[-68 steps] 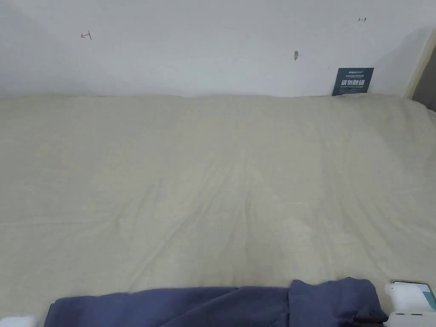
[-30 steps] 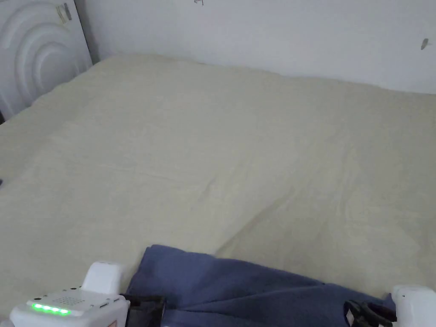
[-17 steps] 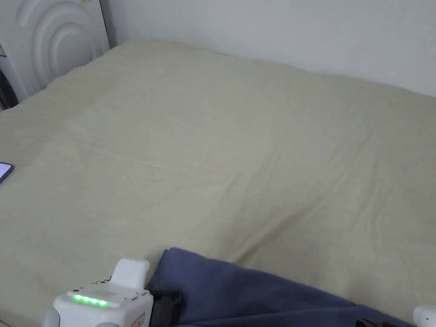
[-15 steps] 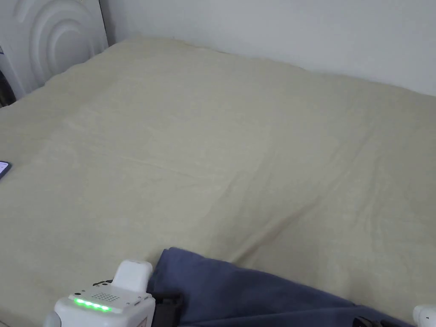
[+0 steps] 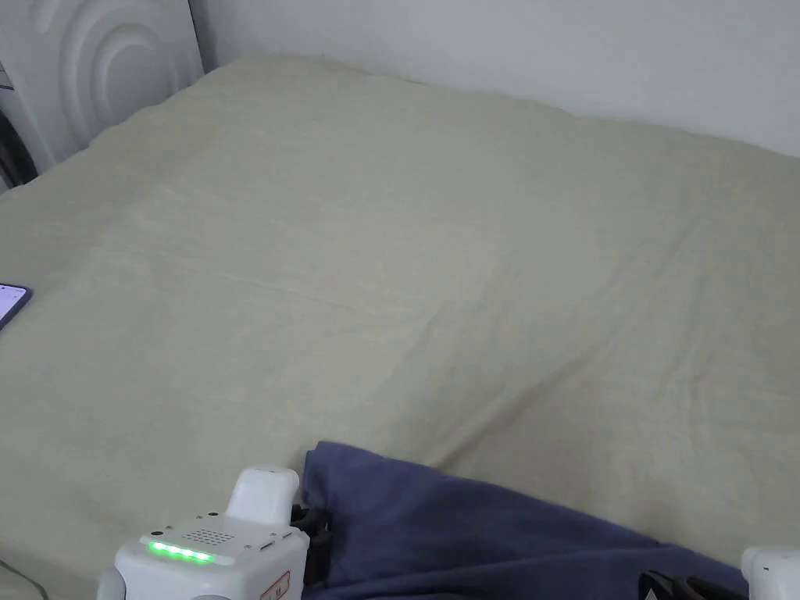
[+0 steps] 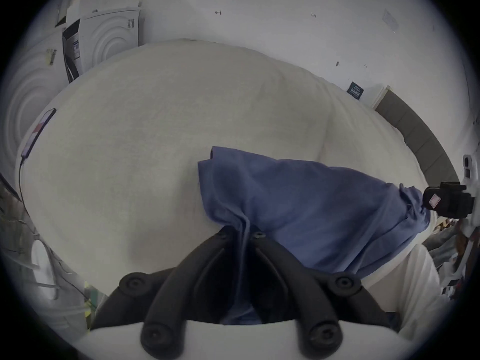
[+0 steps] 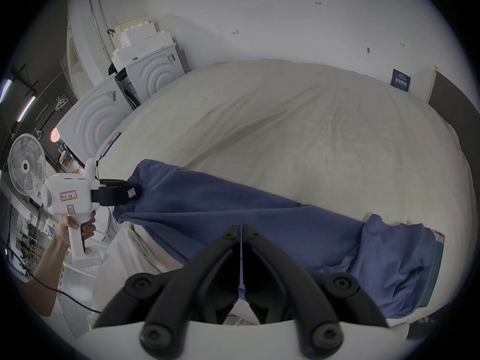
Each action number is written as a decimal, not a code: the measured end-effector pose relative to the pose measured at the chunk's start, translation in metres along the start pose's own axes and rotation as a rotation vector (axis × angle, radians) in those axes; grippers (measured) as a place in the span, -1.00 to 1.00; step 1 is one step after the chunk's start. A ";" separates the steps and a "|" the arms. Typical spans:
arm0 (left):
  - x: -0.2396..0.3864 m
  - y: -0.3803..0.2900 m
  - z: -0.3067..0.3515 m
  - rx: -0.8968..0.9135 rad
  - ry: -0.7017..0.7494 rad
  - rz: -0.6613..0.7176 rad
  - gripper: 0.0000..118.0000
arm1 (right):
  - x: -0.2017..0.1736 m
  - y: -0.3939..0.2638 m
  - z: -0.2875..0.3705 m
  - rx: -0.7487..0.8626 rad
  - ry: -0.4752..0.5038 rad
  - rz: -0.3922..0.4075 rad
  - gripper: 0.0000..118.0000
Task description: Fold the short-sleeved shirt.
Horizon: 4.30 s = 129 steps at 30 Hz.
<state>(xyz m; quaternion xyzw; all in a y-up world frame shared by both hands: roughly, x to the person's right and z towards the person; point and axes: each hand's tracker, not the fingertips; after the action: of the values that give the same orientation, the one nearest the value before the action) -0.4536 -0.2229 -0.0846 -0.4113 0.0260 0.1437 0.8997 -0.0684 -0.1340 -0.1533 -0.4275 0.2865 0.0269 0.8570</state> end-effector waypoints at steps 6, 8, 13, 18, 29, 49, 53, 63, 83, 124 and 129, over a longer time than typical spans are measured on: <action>0.002 0.009 0.006 -0.037 0.035 -0.012 -0.87 | 0.017 -0.003 0.011 0.015 -0.031 -0.040 -0.91; 0.001 0.012 0.010 -0.028 0.007 0.015 -0.87 | 0.022 -0.004 0.016 0.025 -0.036 -0.046 -0.91; 0.004 0.019 0.021 -0.023 0.017 -0.004 -0.88 | 0.034 -0.005 0.024 0.045 -0.053 -0.092 -0.91; 0.012 0.027 0.036 -0.002 0.005 0.003 -0.88 | 0.046 -0.011 0.029 0.053 -0.066 -0.111 -0.91; 0.112 0.059 0.061 0.089 -0.173 -0.122 -0.88 | 0.074 -0.033 0.055 0.098 -0.091 -0.195 -0.91; 0.285 0.027 -0.058 -0.173 -0.370 -0.321 -0.86 | 0.133 -0.055 0.099 0.155 -0.132 -0.310 -0.91; 0.284 0.024 -0.063 -0.211 -0.402 -0.235 -0.29 | 0.135 -0.057 0.097 0.148 -0.144 -0.292 -0.91; 0.263 0.052 0.005 -0.012 -0.301 -0.320 0.55 | 0.130 -0.056 0.100 0.165 -0.146 -0.297 -0.91; 0.268 0.005 -0.065 -0.136 -0.335 -0.199 -1.00 | 0.126 -0.061 0.103 0.194 -0.118 -0.305 -0.91; 0.144 0.003 -0.046 -0.170 -0.246 0.020 0.83 | 0.072 -0.048 0.092 0.124 -0.136 -0.141 -0.91; 0.159 -0.002 -0.044 -0.133 -0.224 -0.026 0.80 | 0.066 -0.042 0.086 0.112 -0.141 -0.131 -0.90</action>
<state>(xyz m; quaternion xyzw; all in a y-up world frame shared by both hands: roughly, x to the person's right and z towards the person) -0.2973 -0.2192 -0.1379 -0.4517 -0.0898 0.1783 0.8695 0.0396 -0.1097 -0.1165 -0.3937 0.1980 -0.0151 0.8976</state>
